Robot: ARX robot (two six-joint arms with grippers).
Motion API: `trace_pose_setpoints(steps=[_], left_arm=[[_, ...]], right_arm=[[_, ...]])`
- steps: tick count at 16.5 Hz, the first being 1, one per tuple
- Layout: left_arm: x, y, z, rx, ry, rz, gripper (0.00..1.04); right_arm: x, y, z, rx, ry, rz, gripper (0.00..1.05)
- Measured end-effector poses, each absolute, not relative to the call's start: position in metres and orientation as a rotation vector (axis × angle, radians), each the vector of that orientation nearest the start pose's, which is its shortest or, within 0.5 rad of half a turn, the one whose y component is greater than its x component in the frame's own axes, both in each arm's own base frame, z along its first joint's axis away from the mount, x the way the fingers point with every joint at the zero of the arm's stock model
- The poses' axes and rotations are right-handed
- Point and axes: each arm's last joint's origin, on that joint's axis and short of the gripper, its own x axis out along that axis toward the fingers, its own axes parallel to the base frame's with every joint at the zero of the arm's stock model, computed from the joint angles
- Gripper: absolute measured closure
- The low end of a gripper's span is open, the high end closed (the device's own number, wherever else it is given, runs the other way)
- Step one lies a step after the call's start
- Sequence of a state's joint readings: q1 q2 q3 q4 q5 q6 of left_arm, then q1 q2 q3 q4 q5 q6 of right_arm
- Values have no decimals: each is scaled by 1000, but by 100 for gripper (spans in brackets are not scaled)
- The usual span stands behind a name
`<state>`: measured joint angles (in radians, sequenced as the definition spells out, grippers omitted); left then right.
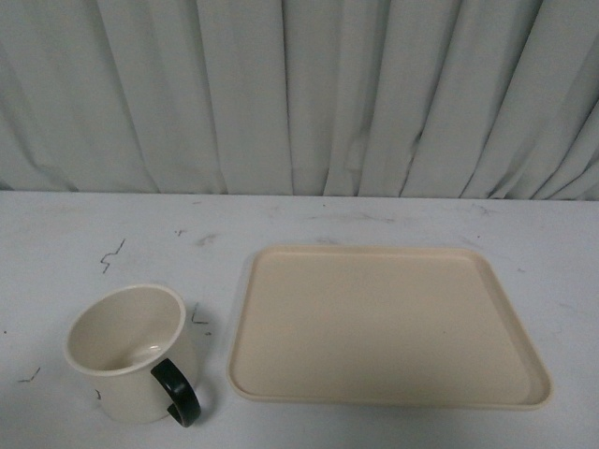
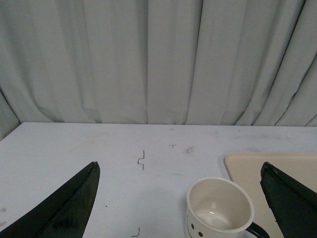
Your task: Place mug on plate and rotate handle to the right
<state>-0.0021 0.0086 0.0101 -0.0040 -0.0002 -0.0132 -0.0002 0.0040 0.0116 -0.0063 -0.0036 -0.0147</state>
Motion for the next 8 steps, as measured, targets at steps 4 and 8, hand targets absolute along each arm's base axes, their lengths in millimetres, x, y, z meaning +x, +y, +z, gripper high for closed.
trace_pose_setpoints(steps=[4, 8], left_arm=[[98, 0, 166, -13, 2, -2, 7], [98, 0, 166, -13, 2, -2, 7]], right_arm=[[97, 0, 167, -15, -1, 3, 6], [97, 0, 167, -15, -1, 3, 6]])
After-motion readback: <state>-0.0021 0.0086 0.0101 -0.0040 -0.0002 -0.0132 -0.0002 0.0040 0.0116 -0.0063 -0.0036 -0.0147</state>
